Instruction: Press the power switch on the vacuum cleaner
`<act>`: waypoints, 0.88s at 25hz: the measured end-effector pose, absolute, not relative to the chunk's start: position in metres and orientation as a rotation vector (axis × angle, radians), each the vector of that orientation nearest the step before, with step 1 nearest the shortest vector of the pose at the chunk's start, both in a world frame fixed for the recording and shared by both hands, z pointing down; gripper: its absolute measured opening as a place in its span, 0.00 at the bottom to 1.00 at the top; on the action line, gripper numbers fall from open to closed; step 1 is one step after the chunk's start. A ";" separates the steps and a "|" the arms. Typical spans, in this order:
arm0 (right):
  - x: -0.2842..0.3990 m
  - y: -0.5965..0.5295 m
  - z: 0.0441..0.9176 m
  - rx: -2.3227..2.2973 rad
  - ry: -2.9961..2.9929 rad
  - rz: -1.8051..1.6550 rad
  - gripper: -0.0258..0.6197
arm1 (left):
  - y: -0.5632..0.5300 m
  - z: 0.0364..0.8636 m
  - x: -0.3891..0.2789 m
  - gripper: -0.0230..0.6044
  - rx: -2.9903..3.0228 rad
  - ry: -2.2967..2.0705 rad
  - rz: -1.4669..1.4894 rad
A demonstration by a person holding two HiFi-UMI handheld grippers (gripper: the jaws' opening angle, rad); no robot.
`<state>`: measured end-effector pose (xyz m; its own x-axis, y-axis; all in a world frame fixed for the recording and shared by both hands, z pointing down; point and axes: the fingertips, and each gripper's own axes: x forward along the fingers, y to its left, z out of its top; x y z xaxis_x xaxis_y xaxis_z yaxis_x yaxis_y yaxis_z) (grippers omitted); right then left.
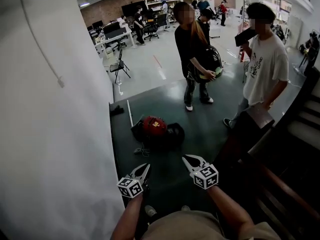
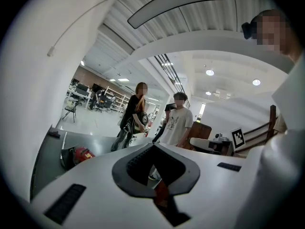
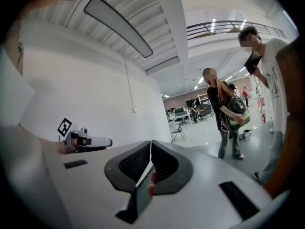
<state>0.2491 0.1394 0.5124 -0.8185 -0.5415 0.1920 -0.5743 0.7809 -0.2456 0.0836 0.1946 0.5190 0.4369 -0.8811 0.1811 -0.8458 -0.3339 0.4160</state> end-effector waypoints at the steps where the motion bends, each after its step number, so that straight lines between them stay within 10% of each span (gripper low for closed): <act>1: 0.249 0.139 0.512 0.884 -2.877 0.492 0.07 | 0.193 0.519 0.084 0.05 2.247 -1.457 -0.104; 22: 0.222 0.058 0.539 0.943 -2.841 0.571 0.07 | 0.119 0.542 0.023 0.05 2.235 -1.432 -0.060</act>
